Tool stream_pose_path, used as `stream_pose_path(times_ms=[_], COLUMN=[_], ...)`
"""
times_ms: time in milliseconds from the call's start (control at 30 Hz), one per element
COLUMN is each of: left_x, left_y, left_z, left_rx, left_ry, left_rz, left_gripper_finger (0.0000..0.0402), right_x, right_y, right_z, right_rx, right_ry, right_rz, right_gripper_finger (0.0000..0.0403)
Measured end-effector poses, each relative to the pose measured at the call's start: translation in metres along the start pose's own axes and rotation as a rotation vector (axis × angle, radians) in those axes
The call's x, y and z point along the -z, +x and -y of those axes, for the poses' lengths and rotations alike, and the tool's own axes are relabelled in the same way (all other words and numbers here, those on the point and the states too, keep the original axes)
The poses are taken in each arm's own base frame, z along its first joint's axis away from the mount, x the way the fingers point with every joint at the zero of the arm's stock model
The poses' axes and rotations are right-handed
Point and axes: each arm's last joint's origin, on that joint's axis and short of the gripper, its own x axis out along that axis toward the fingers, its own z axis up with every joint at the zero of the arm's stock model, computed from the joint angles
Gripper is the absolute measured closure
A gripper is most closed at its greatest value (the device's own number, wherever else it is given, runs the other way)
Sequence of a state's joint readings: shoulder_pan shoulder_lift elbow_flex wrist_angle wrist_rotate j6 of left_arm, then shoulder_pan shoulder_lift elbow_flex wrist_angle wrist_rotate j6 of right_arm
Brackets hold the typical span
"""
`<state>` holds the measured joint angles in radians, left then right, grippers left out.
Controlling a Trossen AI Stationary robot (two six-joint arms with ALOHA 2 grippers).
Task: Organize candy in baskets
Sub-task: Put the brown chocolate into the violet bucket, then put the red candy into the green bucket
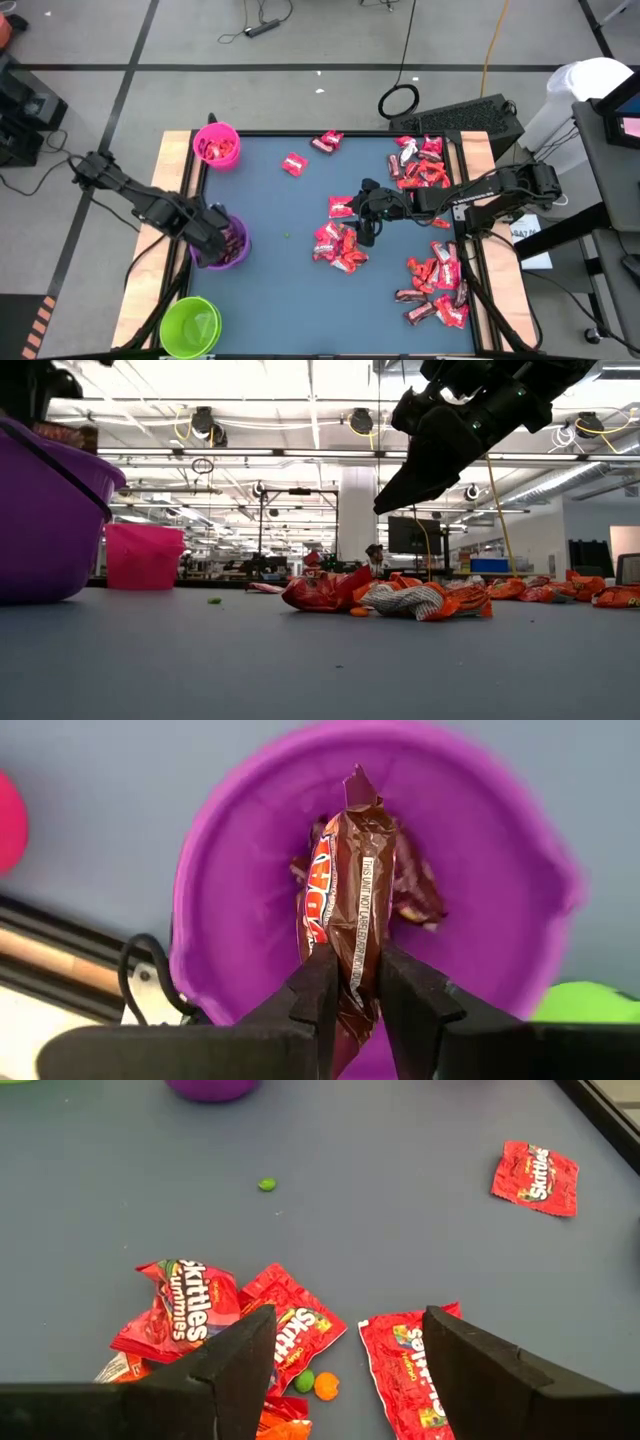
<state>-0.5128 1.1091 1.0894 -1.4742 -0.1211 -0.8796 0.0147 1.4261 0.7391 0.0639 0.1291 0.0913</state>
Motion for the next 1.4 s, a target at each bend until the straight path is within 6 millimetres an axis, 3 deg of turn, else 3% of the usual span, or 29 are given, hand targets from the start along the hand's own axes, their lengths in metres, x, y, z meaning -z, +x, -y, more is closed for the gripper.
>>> stream_pose_path(times_ms=[233, 500, 700, 900, 1167, 1400], left_x=[0.002, 0.000, -0.003, -0.020, -0.045, -0.068], left_y=[0.015, 0.015, 0.008, -0.008, -0.022, -0.013], left_z=[0.002, 0.002, 0.007, 0.019, 0.038, 0.051], left_rx=[-0.024, -0.053, 0.030, 0.088, 0.020, -0.047], left_ry=[0.014, 0.062, 0.120, 0.252, 0.445, 0.454], left_rz=[0.008, 0.068, 0.060, 0.318, 0.715, 0.782], left_gripper_finger=[0.0321, 0.0249, 0.0217, 0.0214, 0.0214, 0.0214], right_x=[0.000, -0.001, -0.002, -0.002, -0.002, -0.001], right_y=[0.000, 0.000, 0.000, 0.000, 0.000, 0.000], right_z=[0.000, 0.000, 0.000, 0.000, 0.000, 0.000], right_rx=[0.000, -0.001, -0.002, -0.002, -0.002, -0.002], right_ry=[0.002, 0.003, 0.003, 0.000, -0.001, -0.004], right_rz=[0.000, 0.015, 0.016, 0.016, 0.016, 0.015], right_gripper_finger=[0.0163, 0.0163, 0.0163, 0.0163, 0.0163, 0.0163])
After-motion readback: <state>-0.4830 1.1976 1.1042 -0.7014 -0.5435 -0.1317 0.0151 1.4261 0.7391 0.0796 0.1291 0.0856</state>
